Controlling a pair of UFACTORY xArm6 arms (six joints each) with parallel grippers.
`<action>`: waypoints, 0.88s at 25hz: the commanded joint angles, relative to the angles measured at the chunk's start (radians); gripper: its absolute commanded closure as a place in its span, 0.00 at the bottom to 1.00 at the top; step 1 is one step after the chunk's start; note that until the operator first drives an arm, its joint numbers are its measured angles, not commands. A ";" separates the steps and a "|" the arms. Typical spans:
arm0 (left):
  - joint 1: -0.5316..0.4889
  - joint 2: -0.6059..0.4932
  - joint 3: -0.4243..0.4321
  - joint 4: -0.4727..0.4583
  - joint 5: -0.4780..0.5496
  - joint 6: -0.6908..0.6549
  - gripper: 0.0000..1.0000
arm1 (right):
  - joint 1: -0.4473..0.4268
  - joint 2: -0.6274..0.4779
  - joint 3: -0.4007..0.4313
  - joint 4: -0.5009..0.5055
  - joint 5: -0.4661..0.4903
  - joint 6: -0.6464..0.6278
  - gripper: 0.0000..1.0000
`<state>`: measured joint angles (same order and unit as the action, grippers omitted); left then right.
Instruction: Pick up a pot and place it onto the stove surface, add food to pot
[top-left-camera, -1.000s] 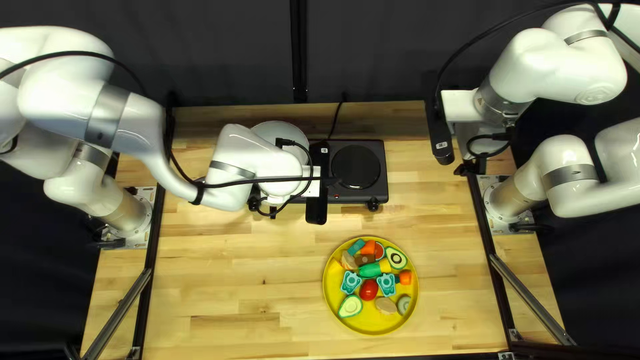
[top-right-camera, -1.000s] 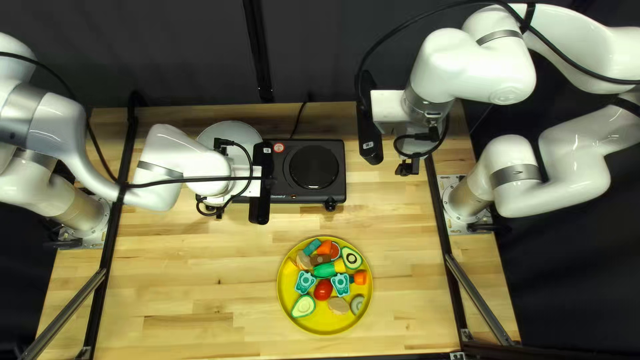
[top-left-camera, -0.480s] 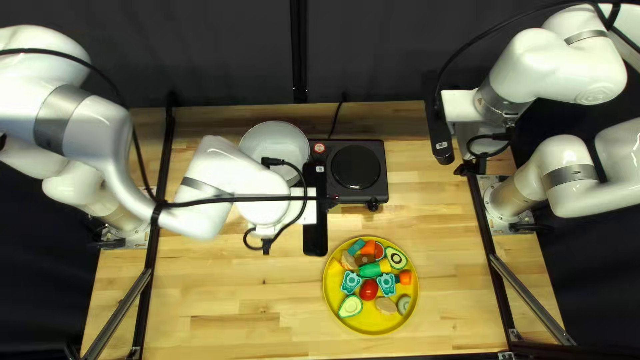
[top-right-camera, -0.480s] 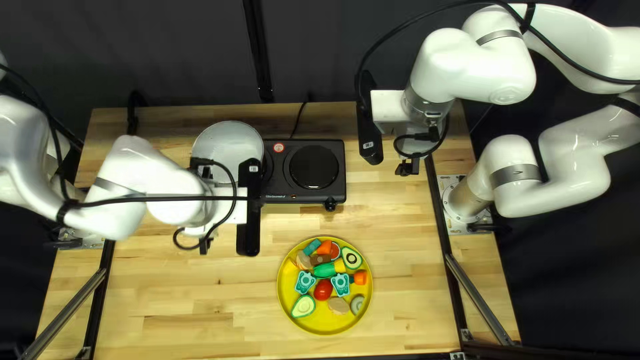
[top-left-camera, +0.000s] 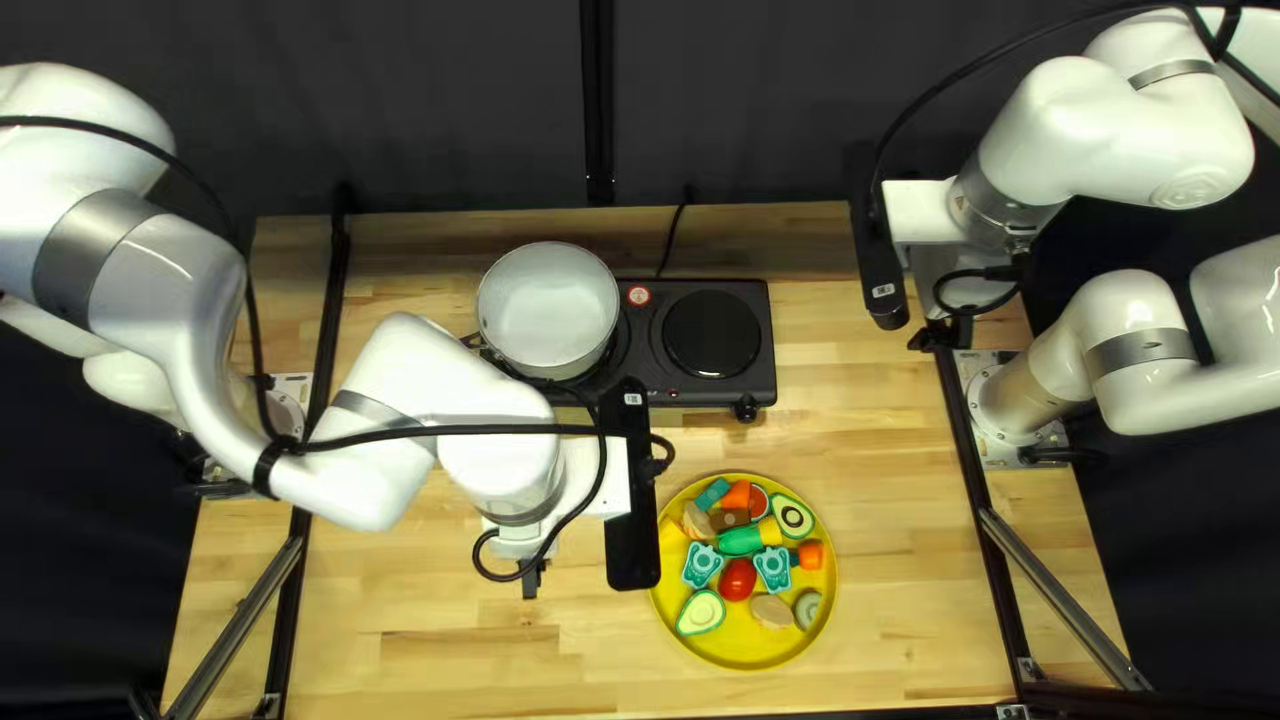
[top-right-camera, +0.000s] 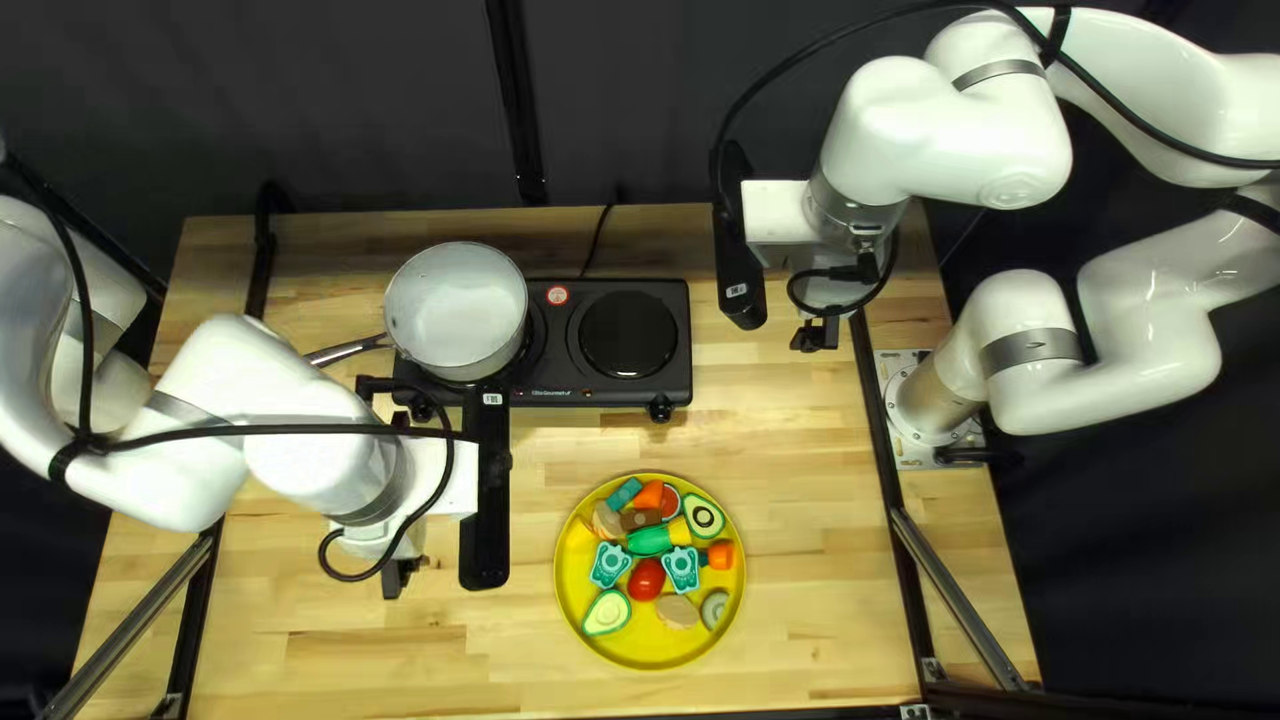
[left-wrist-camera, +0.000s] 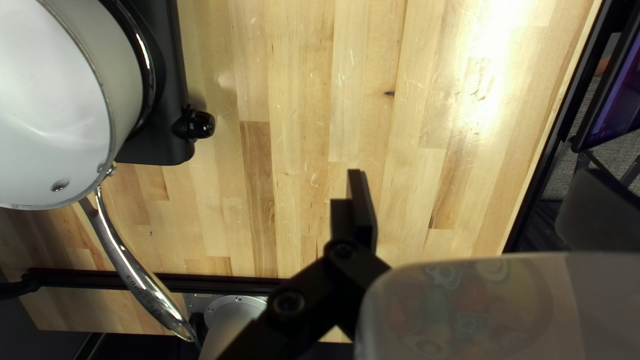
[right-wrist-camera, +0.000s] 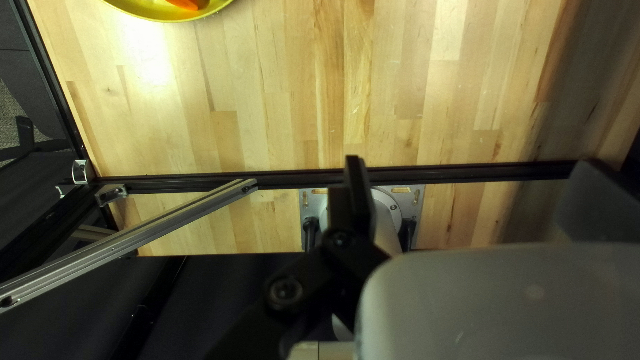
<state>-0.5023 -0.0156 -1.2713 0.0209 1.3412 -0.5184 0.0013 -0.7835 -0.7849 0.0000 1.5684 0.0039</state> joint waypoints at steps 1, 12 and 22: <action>-0.056 0.136 -0.119 -0.018 -0.042 -0.024 0.00 | 0.000 0.000 0.000 0.000 0.000 0.000 0.00; -0.057 0.400 -0.365 -0.014 -0.087 0.057 0.00 | 0.000 0.000 0.000 0.000 0.000 0.000 0.00; -0.039 0.452 -0.260 -0.028 -0.298 0.405 0.00 | 0.000 0.000 0.000 0.000 0.000 0.000 0.00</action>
<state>-0.5490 0.4186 -1.5659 0.0066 1.1135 -0.2432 0.0013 -0.7835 -0.7849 0.0000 1.5684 0.0039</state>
